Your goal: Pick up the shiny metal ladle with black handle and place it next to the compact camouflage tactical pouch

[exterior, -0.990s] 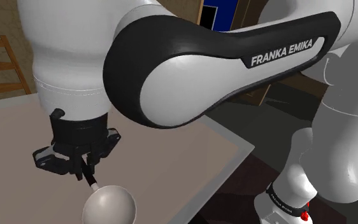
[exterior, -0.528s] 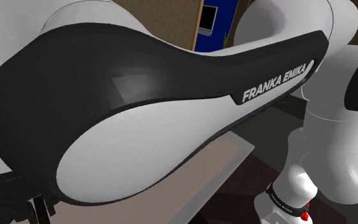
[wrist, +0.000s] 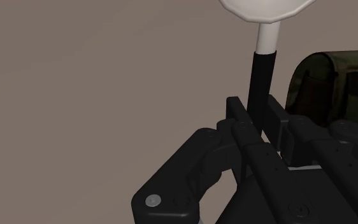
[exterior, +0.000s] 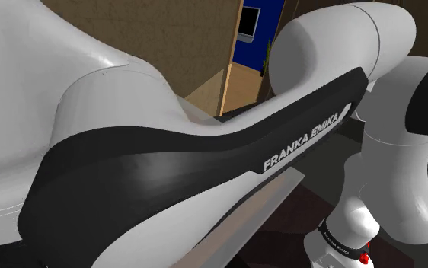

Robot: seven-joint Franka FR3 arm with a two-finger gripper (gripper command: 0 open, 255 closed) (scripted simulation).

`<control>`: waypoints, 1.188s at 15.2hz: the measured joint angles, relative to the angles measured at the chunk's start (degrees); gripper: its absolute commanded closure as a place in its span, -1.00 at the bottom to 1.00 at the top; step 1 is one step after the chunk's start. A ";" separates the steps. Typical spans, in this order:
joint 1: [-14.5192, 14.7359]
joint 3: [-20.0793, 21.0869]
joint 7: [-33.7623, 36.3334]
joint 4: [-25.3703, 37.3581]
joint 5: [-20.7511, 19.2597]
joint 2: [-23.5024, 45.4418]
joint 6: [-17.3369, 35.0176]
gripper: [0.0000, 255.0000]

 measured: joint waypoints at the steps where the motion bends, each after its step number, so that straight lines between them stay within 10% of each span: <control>1: -0.03 -0.05 0.15 -0.64 -0.11 0.09 0.70 1.00; 18: -0.06 -1.51 2.69 -9.19 -2.88 3.38 12.00 1.00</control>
